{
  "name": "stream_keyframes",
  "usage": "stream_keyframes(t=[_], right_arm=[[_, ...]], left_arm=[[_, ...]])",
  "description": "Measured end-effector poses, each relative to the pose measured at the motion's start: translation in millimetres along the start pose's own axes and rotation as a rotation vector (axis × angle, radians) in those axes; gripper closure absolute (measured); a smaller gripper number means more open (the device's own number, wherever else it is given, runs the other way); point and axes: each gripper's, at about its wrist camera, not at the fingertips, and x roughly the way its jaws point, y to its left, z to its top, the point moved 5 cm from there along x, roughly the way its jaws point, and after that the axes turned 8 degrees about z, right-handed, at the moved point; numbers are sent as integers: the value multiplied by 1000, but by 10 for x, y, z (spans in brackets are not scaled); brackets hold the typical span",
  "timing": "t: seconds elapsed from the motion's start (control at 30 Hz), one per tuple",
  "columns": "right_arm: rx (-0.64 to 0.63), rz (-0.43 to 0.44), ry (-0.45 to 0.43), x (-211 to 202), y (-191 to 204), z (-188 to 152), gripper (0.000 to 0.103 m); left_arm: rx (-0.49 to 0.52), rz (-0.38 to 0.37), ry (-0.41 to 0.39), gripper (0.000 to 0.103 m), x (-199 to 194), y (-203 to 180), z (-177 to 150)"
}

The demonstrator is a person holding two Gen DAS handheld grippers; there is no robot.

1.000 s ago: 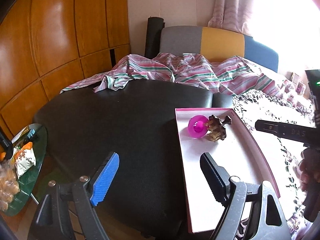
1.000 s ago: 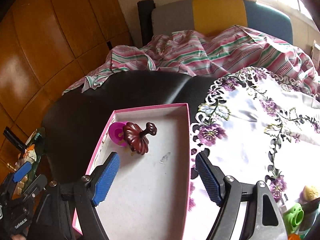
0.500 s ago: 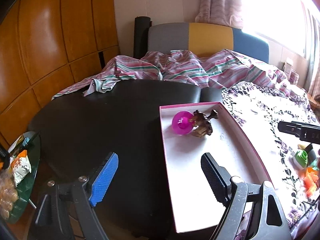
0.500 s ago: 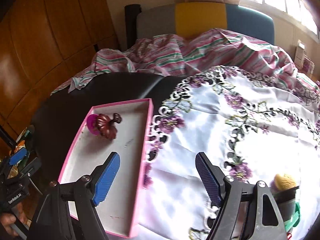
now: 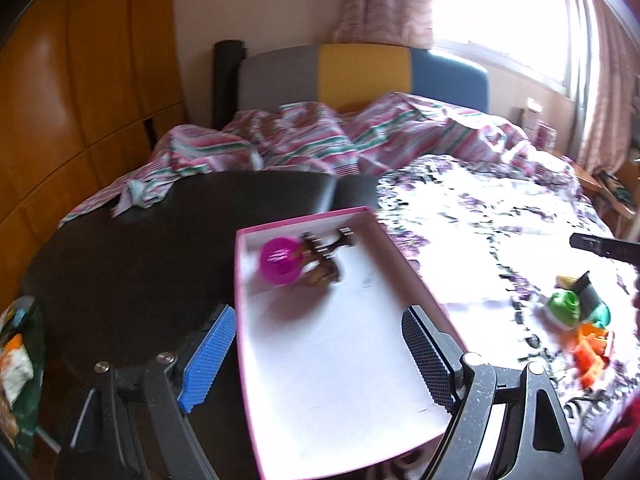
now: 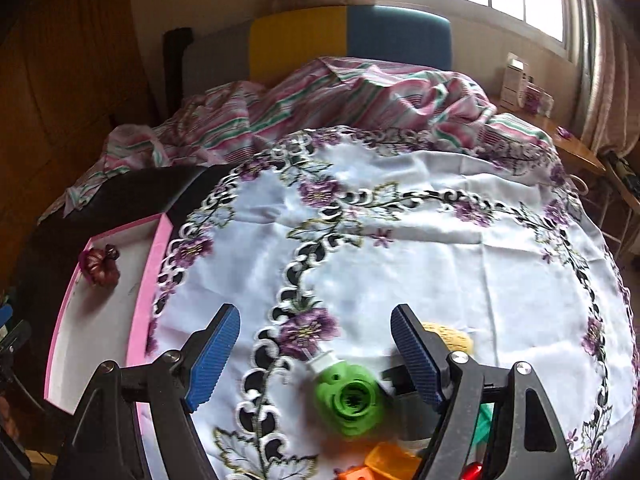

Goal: Organize rigid objects
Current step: 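Move both tools back over the remaining objects on the tablecloth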

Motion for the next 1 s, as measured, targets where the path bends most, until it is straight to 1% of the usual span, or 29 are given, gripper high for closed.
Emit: stream_keyframes(t=[0.07,0.17,0.23,0.27,0.3,0.37,0.43,0.53,0.57,0.63,0.7,0.83,1.0], right_arm=[[63,-53,-34,-60,-297,11,24],[204,-93,-85,-135,-729,-43,24],[304,-114,-77,-144,-973,-110,24],[346,-111,-81,-167,-1064,-125,24],[373,-107,-92,-195,-1126,-133,24],[400,-123,-88,-205,-1202,-157,24],[424,-99,-72,-181,-1227,-181,24],[411,-95,-58,-160,-1193,-190,24],[404,-94,-55,-152,-1176,-191,24],[399,-80,-46,-125,-1149,-188,24],[394,-68,-35,-94,-1132,-191,24],[384,-53,-30,-85,-1107,-180,24],[388,-48,-28,-97,-1108,-179,24]], left_arm=[[21,-45,5,17,12,-162,48],[74,-104,11,17,30,-448,79],[100,-153,30,17,67,-660,76],[115,-182,44,17,90,-777,65],[130,-204,59,17,111,-890,45],[164,-257,90,17,156,-1135,-13],[195,-314,121,17,195,-1385,-68],[184,-425,200,18,260,-1701,-156],[183,-444,219,18,274,-1787,-180],[188,-461,248,20,307,-1935,-210],[189,-468,257,20,308,-2039,-227],[209,-451,246,20,319,-2124,-226],[199,-465,289,20,403,-2242,-245]])
